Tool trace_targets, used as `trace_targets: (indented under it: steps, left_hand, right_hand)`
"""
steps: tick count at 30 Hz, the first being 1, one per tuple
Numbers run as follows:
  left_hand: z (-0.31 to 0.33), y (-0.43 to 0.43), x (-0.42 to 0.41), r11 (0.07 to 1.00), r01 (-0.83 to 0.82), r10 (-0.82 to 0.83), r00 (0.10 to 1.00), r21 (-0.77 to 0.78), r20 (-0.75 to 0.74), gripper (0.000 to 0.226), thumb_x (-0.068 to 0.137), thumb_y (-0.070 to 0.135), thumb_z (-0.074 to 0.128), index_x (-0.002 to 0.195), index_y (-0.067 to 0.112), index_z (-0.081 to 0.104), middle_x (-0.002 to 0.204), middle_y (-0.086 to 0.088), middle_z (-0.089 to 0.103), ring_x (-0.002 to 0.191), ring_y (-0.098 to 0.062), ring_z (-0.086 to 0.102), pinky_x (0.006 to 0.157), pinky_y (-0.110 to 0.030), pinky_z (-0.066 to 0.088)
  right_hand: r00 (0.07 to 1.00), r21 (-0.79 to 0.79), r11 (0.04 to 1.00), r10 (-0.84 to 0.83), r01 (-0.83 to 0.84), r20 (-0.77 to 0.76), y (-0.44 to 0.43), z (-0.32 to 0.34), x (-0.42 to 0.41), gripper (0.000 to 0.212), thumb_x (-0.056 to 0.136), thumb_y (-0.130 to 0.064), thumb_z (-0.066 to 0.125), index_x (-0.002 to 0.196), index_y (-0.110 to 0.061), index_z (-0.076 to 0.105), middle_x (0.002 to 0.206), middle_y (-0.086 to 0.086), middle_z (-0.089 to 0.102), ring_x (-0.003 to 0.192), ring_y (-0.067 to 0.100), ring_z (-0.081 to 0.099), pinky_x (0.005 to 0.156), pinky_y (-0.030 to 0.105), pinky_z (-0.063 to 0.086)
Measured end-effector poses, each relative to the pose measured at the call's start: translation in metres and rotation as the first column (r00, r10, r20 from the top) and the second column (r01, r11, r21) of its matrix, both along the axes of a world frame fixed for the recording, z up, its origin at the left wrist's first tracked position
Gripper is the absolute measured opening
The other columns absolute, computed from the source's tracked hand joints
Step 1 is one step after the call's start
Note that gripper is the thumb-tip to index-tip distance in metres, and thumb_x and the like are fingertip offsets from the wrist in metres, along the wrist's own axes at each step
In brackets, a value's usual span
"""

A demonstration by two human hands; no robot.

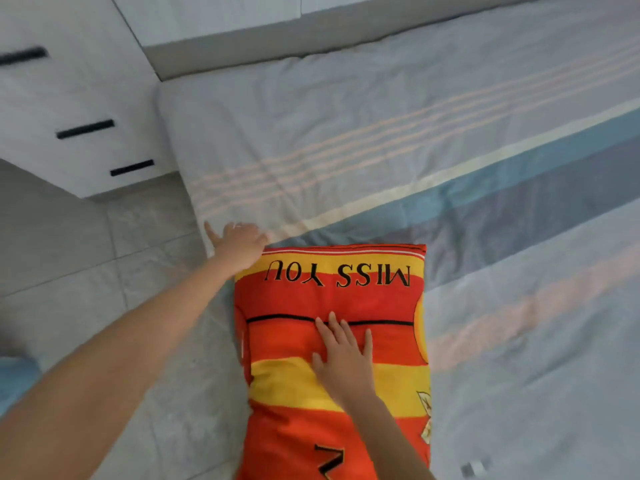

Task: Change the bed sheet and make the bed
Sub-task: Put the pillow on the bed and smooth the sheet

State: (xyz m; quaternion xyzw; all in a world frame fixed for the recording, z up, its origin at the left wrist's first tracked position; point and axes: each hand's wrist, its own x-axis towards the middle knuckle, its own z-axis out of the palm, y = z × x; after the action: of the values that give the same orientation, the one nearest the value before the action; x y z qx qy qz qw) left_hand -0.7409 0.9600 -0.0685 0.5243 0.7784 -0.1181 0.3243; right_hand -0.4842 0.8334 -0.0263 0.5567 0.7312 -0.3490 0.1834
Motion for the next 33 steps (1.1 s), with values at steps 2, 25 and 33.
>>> trace_targets:
  steps: [2, 25, 33]
  left_hand:
    - [0.02, -0.071, -0.022, 0.998, 0.013, -0.008, 0.997, 0.064, -0.081, 0.039, 0.097, 0.044, 0.033, 0.111, 0.02, 0.06, 0.131, -0.006, 0.055, 0.132, -0.026, 0.036, 0.108, -0.068, 0.004]
    - [0.278, -0.28, -0.065, 0.97, 0.069, -0.183, 0.839, 0.233, 0.513, 0.023, 0.098, 0.015, 0.046, 0.116, 0.01, 0.061, 0.122, -0.003, 0.059, 0.115, -0.016, 0.054, 0.091, -0.022, 0.038]
    - [0.272, -0.184, -0.184, 0.98, -0.013, -0.111, 0.788, 0.196, 0.606, 0.02, 0.096, 0.012, 0.045, 0.105, 0.013, 0.063, 0.111, -0.003, 0.064, 0.106, -0.015, 0.058, 0.077, -0.017, 0.042]
  right_hand:
    - [0.994, -0.008, 0.998, -0.056, 0.056, -0.095, -0.024, 0.014, -0.01, 0.063, 0.097, -0.034, 0.041, 0.151, -0.035, 0.008, 0.16, -0.007, 0.011, 0.146, 0.009, 0.01, 0.118, 0.042, -0.004]
    - [0.794, -0.211, 0.792, -0.6, 0.573, -0.096, -0.168, 0.198, -0.019, 0.036, 0.1, -0.014, 0.042, 0.123, 0.012, 0.052, 0.123, 0.032, 0.056, 0.093, 0.029, 0.054, 0.089, 0.045, 0.045]
    - [0.61, -0.171, 0.67, -0.734, 0.722, -0.298, -0.055, 0.223, -0.146, 0.034, 0.096, -0.008, 0.045, 0.129, -0.001, 0.053, 0.12, 0.016, 0.061, 0.097, 0.022, 0.054, 0.079, 0.027, 0.038]
